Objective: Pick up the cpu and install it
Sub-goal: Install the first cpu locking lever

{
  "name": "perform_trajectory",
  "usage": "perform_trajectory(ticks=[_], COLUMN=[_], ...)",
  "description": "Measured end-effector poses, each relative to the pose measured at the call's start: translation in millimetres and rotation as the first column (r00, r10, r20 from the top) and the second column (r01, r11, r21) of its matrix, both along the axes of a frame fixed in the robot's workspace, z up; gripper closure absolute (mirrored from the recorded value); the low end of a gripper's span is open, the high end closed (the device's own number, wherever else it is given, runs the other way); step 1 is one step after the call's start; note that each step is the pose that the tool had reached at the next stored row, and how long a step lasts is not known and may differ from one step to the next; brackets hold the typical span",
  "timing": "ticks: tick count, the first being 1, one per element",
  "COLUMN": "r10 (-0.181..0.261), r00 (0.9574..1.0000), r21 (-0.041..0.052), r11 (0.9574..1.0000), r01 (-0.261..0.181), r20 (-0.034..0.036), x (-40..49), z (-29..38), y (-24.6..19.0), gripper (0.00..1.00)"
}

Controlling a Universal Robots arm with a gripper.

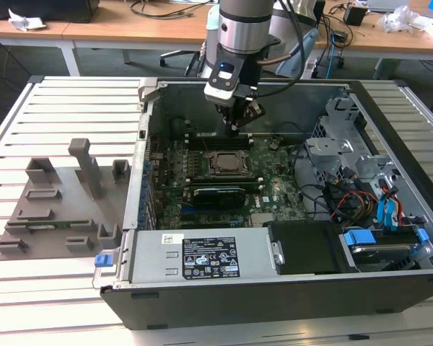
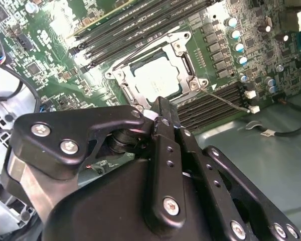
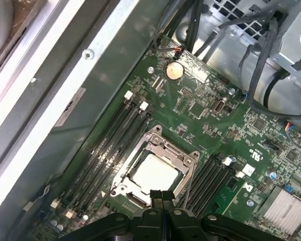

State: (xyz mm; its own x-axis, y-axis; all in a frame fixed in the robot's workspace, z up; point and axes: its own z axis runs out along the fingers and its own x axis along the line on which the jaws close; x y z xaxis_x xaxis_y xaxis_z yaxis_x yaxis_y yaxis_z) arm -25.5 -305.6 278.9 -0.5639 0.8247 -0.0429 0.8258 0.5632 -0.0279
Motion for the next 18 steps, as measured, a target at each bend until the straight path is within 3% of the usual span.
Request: perform_trajectory(ticks=[6,10,15,18], r10=[0.058,0.103,0.152,0.203], r00=[0.9983,0.9947,0.9884,0.9791], r21=[0.0,0.0,-0.0001,0.0], r11=[0.9983,0.9947,0.9884,0.9791], r01=[-0.058,-0.103,-0.152,-0.203], r20=[0.0,0.0,-0.0001,0.0], x=[0.0,0.0,0.0,0.0], z=[0.0,0.0,0.0,0.0], y=[0.0,0.0,0.0,0.0], gripper=[0.89,0.89,0.89,0.89])
